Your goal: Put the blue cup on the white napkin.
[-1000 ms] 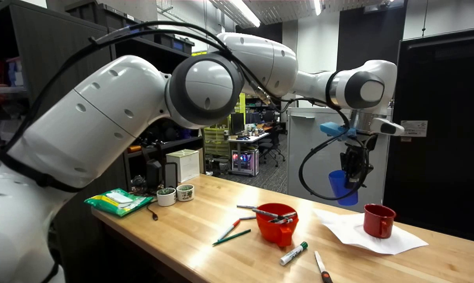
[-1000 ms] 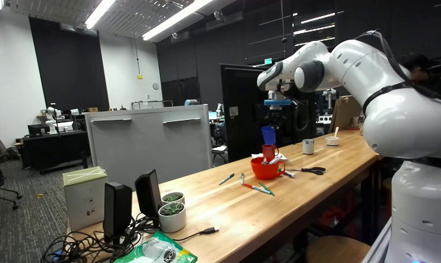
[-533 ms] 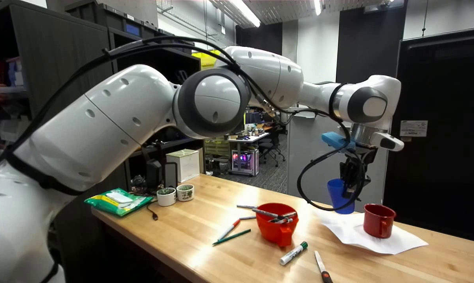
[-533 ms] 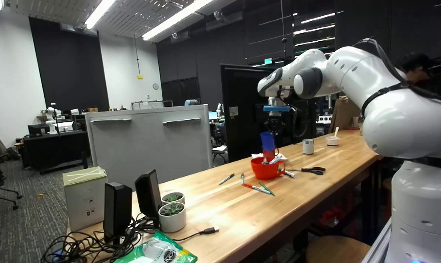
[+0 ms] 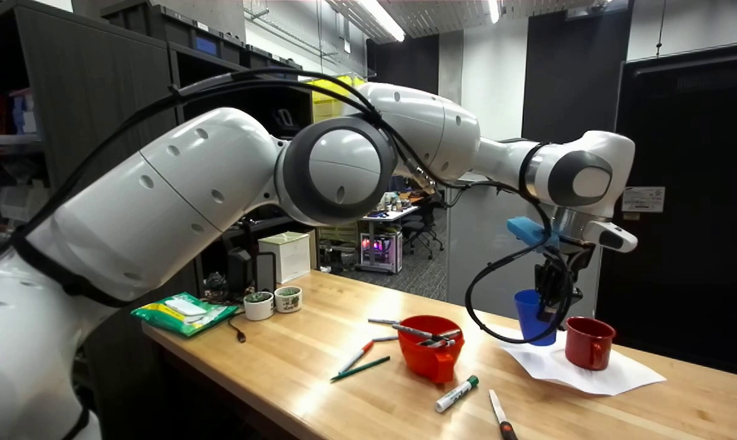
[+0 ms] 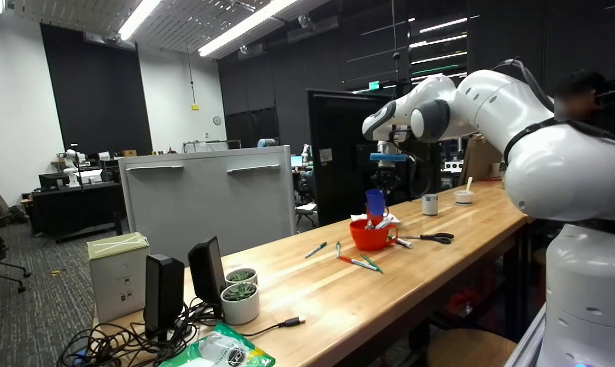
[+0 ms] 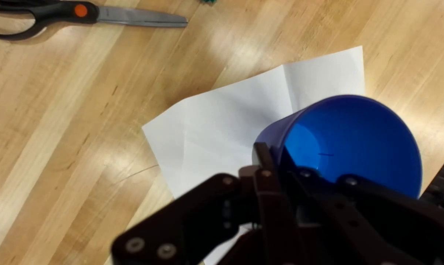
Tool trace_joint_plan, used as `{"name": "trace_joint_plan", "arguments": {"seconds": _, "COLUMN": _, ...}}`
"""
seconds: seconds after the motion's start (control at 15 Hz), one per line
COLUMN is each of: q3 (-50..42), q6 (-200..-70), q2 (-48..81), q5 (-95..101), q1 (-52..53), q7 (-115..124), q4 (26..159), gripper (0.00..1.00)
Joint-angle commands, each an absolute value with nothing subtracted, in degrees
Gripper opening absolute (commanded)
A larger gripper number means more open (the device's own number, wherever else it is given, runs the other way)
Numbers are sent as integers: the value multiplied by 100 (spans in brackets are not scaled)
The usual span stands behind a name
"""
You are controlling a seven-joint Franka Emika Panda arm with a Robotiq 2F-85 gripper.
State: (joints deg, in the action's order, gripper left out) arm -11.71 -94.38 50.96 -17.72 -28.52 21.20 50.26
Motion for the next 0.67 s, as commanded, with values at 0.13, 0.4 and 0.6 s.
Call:
{"name": "trace_joint_plan", "arguments": {"seconds": 0.13, "q3": -1067, "q6": -9665, "q2": 5367, "q5": -2126, "q1": -2962, "q7": 2230, "q4": 4906, "gripper": 1}}
{"name": "trace_joint_plan", "arguments": {"seconds": 0.4, "q3": -1107, "q6": -9770, "q2": 5479, "q5": -2191, "q1": -3053, "q7": 2153, "q4": 5002, "gripper": 1}}
{"name": "trace_joint_plan", "arguments": {"seconds": 0.6, "q3": -1095, "q6": -9781, "q2": 5571, "q5": -2184, "q1": -3097, "q7": 2175, "q4": 5023, "gripper": 1}}
